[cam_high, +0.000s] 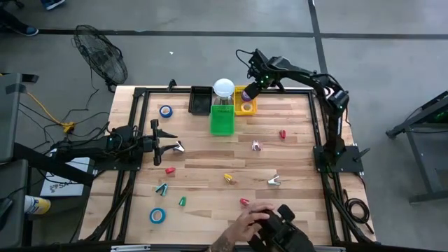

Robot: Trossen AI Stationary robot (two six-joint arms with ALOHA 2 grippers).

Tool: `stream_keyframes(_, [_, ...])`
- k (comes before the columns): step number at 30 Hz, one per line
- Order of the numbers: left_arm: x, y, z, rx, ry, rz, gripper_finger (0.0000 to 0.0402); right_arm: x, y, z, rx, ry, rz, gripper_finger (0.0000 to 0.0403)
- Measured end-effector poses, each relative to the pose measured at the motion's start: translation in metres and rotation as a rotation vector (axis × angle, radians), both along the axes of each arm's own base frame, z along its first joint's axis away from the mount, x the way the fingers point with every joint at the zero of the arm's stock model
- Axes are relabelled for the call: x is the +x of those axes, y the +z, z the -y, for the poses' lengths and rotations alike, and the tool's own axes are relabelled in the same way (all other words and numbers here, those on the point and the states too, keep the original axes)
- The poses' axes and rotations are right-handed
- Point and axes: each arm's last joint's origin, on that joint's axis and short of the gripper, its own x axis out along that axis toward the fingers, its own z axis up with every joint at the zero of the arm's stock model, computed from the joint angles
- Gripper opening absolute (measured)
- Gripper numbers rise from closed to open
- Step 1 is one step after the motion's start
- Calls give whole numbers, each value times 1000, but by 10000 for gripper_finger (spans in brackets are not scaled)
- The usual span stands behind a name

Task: Pick and place Stapler, Stapler remover, tape
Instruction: Put the top red stapler into the green bin

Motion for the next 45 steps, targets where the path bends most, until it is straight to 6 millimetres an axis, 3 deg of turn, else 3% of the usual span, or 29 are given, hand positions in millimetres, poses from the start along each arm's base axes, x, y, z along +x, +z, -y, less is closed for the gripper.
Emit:
stream_keyframes(4, [0,0,0,0,0,0,154,-8,10,-20,26,12,-66,142])
stream_keyframes(15, [0,0,0,0,0,0,154,-49,-9,-114,-3,-38,-120,142])
stream_keyframes(20, [0,0,0,0,0,0,154,-67,-15,-147,-52,-77,-148,150])
stream_keyframes(28, [0,0,0,0,0,0,154,-83,-43,-180,-51,-298,-155,195])
stream_keyframes(34, [0,0,0,0,0,0,154,-87,-67,-202,13,-353,-120,216])
stream_keyframes(45, [0,0,0,0,0,0,154,-85,-71,-217,4,-431,-104,218])
